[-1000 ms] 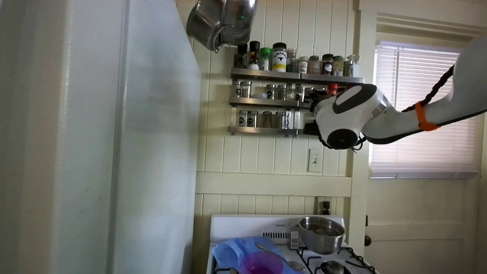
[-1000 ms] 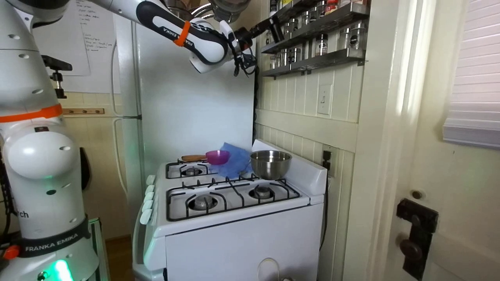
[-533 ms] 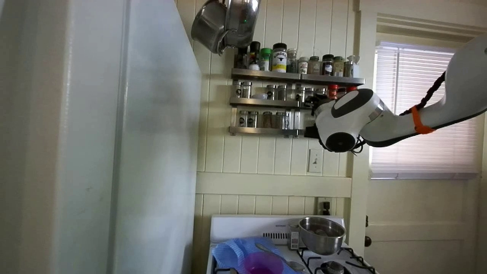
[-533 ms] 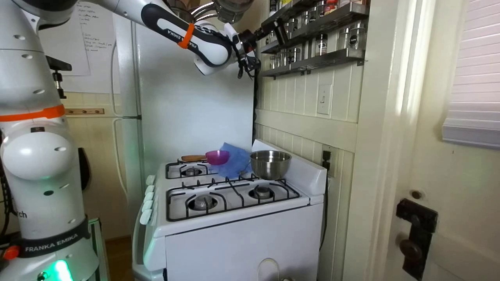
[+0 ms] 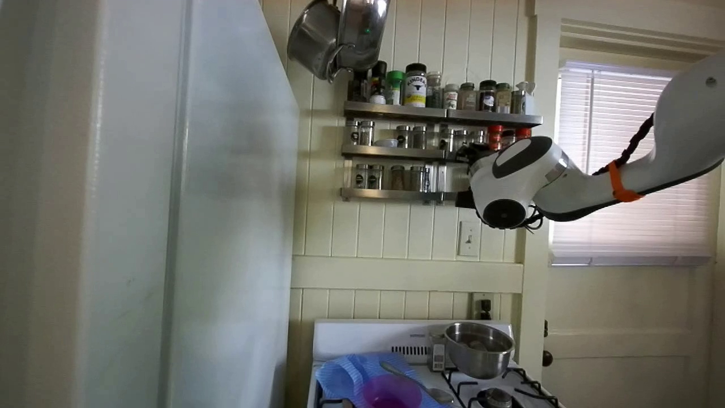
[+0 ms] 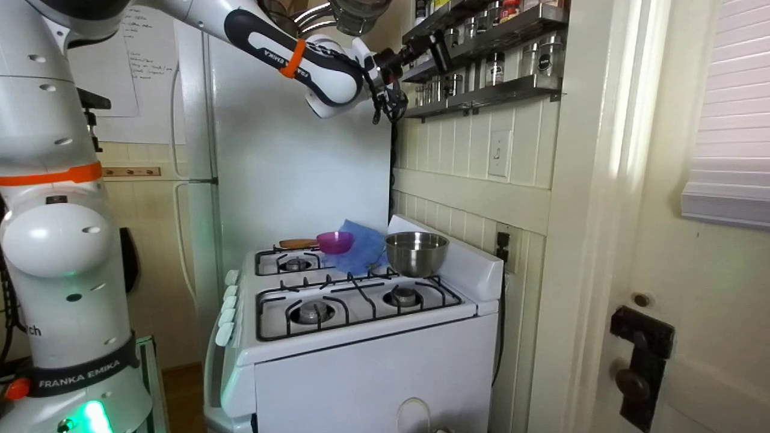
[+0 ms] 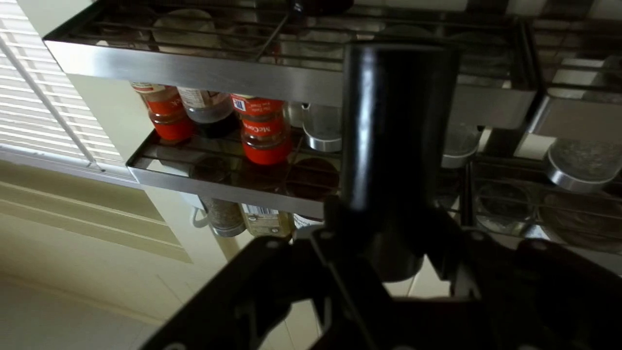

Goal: Put the black bottle on the bottom shelf

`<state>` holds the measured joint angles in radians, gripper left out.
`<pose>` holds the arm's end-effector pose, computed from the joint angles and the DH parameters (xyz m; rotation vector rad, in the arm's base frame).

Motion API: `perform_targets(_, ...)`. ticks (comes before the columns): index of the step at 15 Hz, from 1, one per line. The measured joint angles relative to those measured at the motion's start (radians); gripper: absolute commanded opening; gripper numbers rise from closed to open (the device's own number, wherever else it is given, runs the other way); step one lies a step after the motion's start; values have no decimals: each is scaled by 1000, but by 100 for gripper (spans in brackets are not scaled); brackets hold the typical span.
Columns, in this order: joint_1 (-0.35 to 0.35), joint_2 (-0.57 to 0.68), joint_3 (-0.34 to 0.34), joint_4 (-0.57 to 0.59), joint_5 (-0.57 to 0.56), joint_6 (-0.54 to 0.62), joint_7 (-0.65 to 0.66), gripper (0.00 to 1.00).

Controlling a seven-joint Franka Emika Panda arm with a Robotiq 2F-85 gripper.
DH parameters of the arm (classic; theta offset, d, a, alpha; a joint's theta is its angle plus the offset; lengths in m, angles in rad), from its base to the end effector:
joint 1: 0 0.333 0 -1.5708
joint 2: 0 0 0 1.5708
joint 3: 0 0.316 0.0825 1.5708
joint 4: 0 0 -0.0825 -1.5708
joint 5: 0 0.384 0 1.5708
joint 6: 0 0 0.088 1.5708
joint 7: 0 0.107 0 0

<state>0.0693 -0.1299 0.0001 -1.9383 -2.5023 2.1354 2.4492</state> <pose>0.5700 0.0137 0.6496 1.2710 -0.4151 2.3453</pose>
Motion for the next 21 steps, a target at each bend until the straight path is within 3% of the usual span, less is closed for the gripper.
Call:
perform_targets(5,-18,33,-13,43,0,16,1,18)
perform_targets(12,-20,99,-12,136,7,149,1,18)
perform_targets(21,-17,136,24,132,80,145,-11,18)
